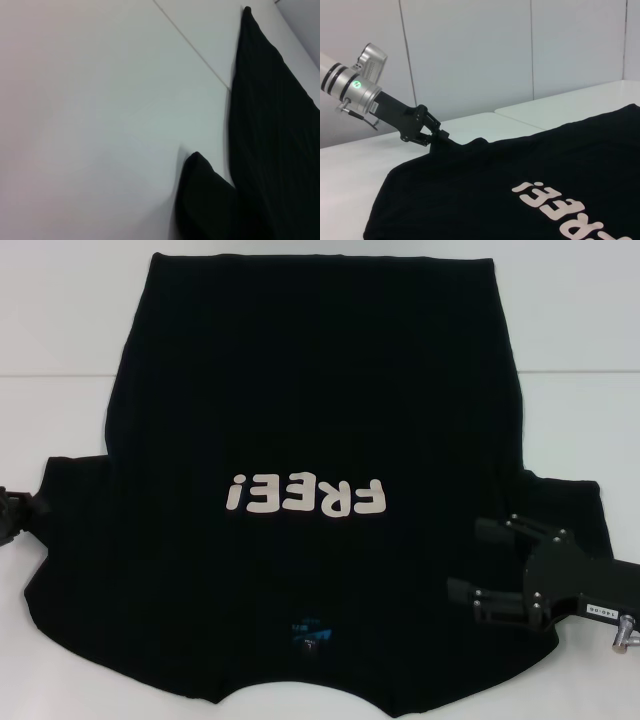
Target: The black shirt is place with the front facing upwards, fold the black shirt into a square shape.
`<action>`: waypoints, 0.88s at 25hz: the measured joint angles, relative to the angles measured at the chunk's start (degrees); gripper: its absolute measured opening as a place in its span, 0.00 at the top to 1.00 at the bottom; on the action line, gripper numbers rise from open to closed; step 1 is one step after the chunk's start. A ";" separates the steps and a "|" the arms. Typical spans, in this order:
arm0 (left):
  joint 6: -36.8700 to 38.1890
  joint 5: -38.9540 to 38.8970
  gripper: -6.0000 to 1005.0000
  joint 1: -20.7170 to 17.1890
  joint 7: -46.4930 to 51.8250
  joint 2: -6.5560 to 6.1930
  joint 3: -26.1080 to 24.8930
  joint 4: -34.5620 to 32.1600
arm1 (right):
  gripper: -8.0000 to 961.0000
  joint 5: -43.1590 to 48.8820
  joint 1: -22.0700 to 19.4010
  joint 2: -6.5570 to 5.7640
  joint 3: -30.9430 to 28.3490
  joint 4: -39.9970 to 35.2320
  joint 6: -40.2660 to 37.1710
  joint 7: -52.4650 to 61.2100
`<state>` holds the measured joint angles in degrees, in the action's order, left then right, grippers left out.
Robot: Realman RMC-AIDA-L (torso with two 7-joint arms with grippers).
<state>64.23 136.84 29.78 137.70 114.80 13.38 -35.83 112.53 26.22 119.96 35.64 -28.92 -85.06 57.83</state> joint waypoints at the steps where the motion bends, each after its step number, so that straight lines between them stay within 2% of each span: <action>1: 0.00 -0.04 0.58 -0.03 -0.13 0.03 -0.10 -0.02 | 0.02 -0.07 0.00 0.00 -0.02 0.00 -0.06 0.00; 7: -0.06 -0.63 0.71 -0.25 -0.58 0.17 -0.21 0.02 | 0.02 -0.83 -0.12 0.00 -0.05 0.00 -0.08 0.00; 12: -0.74 -2.06 0.93 -0.42 -1.57 0.19 -0.28 0.04 | 0.02 -0.88 -0.07 0.00 -0.05 0.00 -0.12 0.00; 15: -1.46 -3.34 0.97 -0.85 -2.06 0.23 -0.51 -0.11 | 0.02 -0.90 -0.02 0.00 -0.05 0.00 -0.12 0.00; 22: -2.99 -5.01 0.97 -1.25 -3.19 -0.10 -3.58 -2.63 | 0.02 -1.59 0.06 0.07 -0.05 0.00 -0.12 0.00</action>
<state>61.25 131.84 28.53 134.51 114.70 9.80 -38.46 110.93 26.28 120.03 35.59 -28.92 -85.18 57.83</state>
